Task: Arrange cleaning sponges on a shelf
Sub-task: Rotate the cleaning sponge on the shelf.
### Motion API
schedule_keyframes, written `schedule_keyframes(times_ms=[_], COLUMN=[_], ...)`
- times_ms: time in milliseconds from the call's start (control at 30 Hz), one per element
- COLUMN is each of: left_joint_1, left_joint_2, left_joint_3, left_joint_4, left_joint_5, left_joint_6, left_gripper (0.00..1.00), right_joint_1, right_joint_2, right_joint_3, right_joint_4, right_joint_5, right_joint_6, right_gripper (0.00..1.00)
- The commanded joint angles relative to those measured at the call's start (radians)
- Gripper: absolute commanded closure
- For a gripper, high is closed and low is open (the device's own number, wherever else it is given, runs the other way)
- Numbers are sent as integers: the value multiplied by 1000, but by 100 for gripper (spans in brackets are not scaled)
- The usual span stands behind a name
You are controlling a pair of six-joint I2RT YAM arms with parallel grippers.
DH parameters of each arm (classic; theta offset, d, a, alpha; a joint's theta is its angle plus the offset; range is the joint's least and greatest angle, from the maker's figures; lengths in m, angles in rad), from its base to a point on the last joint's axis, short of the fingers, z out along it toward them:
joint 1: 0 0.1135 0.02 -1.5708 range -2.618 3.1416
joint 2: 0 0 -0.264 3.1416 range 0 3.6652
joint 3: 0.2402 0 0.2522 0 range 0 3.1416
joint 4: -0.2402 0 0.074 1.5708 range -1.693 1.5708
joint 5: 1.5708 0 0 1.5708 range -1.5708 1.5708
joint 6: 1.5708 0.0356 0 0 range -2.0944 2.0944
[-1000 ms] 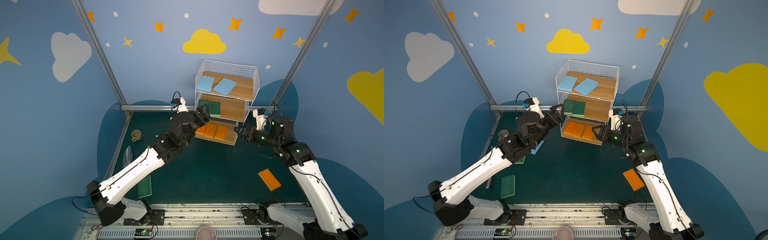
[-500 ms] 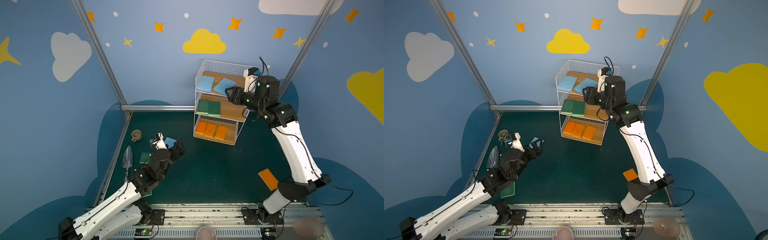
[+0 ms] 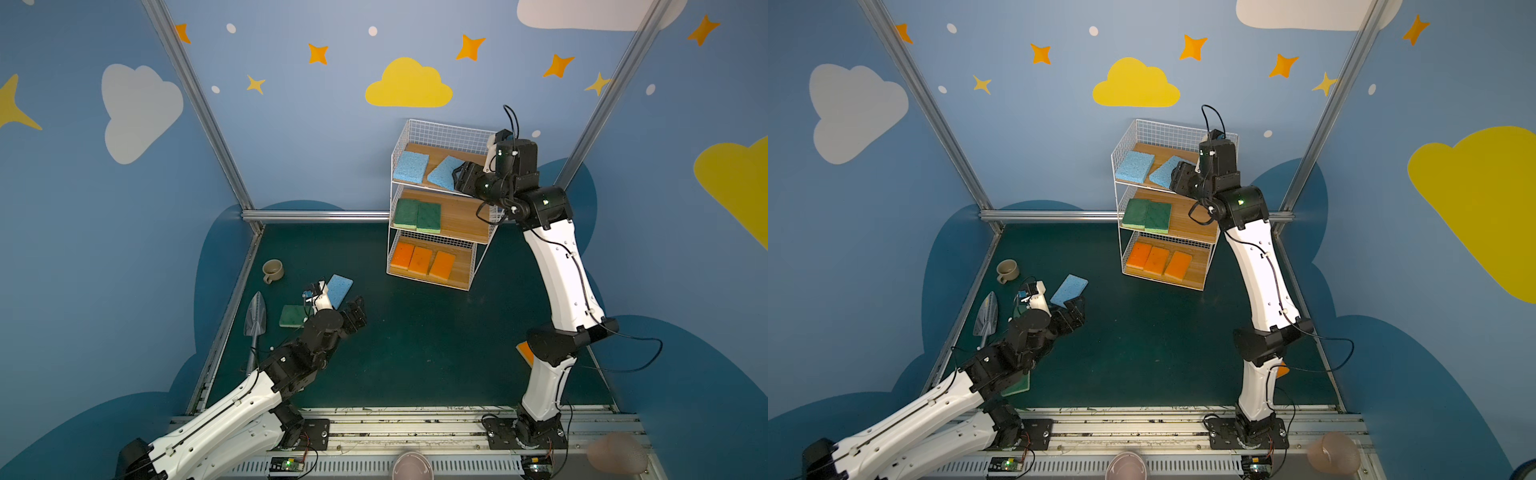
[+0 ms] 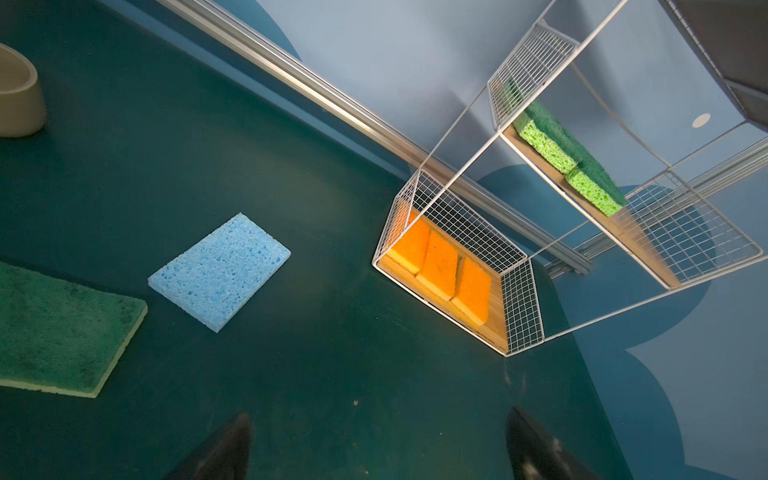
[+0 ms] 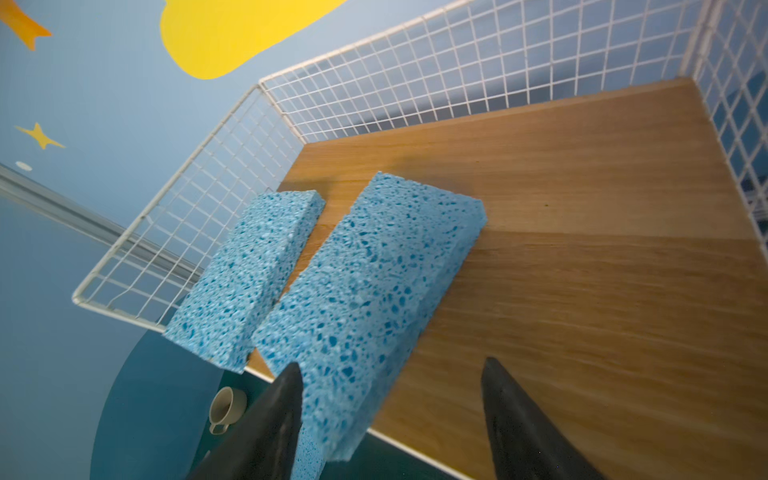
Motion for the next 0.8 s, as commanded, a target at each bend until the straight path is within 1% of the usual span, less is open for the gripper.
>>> schedule_keyframes(times_ms=[0, 100, 267, 467, 767], left_joint_1=[-5, -5, -5, -5, -5], left_joint_2=[-32, -46, -58, -79, -114], left_joint_3=[-13, -26, -33, -51, -60], left_joint_4=[-29, -34, -53, -61, -98], left_joint_5=[1, -3, -10, -16, -29], left_joint_6=[-6, -7, -4, -4, 0], left_gripper=[6, 6, 5, 5, 5], right_joint_1=[-22, -38, -44, -39, -37], right_joint_2=[23, 56, 87, 162, 194], right_joint_3=[60, 97, 108, 184, 185], right_joint_4=[-27, -37, -12, -24, 56], right_joint_5=[-34, -74, -119, -172, -209], right_joint_6=[48, 63, 64, 57, 70], right_gripper=[33, 33, 34, 37, 39])
